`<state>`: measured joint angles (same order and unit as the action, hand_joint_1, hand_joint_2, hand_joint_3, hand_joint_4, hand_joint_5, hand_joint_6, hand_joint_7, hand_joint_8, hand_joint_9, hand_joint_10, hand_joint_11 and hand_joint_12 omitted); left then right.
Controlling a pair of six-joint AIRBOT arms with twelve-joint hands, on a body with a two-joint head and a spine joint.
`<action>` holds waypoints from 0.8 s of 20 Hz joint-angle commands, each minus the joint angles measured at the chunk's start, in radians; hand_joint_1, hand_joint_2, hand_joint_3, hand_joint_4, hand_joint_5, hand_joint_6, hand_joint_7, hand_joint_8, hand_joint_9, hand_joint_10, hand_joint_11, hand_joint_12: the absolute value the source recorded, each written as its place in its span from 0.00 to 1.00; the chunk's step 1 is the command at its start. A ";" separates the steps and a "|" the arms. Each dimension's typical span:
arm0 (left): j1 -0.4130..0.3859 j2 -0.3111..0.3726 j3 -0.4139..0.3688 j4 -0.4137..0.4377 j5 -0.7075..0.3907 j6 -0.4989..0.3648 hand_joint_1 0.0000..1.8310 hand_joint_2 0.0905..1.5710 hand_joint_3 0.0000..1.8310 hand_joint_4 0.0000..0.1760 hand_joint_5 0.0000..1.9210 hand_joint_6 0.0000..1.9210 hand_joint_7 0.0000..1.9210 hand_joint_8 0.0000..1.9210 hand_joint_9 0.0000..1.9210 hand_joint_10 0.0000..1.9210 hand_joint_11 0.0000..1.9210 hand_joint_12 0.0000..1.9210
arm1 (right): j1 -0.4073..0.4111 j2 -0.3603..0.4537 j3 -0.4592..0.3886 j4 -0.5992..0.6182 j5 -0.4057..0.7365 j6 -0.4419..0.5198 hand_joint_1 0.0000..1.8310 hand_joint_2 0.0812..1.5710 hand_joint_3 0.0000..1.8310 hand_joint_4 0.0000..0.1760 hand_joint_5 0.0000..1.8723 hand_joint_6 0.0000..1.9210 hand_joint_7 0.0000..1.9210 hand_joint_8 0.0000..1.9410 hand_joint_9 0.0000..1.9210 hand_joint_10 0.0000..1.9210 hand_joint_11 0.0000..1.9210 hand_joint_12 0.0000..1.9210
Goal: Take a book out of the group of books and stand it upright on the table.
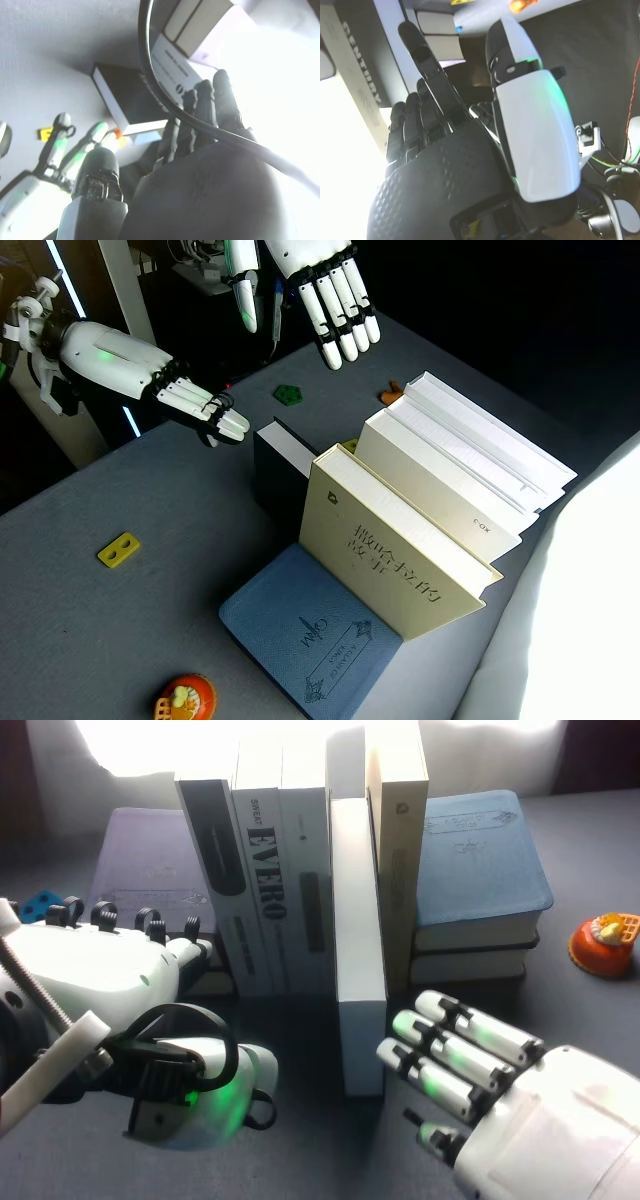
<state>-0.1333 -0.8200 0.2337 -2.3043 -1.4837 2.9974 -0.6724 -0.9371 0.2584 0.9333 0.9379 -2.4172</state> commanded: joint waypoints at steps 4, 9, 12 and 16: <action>-0.014 -0.001 -0.003 0.085 0.011 0.002 0.00 0.83 0.00 0.12 0.01 0.00 0.01 0.00 0.00 0.00 0.00 0.00 | 0.049 0.073 -0.038 -0.212 0.098 0.063 0.00 0.78 0.00 0.00 0.37 0.08 0.06 0.01 0.00 0.00 0.00 0.00; -0.009 0.000 -0.003 0.089 0.011 0.002 0.00 0.83 0.00 0.12 0.00 0.00 0.01 0.00 0.00 0.00 0.00 0.00 | 0.112 0.171 -0.030 -0.346 0.093 0.219 0.00 0.78 0.00 0.00 0.31 0.06 0.09 0.02 0.04 0.01 0.00 0.00; -0.009 0.000 -0.004 0.096 0.011 0.002 0.00 0.83 0.00 0.12 0.00 0.00 0.01 0.00 0.00 0.00 0.00 0.00 | 0.110 0.252 -0.011 -0.506 0.092 0.395 0.00 0.78 0.00 0.00 0.31 0.06 0.09 0.01 0.04 0.01 0.00 0.00; -0.012 0.000 -0.004 0.096 0.010 0.002 0.00 0.84 0.00 0.07 0.10 0.01 0.14 0.01 0.13 0.02 0.00 0.28 | 0.009 0.336 0.048 -0.658 0.149 0.564 0.02 0.77 0.00 0.00 0.33 0.02 0.21 0.00 0.14 0.04 0.00 0.30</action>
<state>-0.1333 -0.8200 0.2337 -2.2959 -1.4834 2.9971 -0.6884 -0.5934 0.3199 0.3073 0.9516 -1.8351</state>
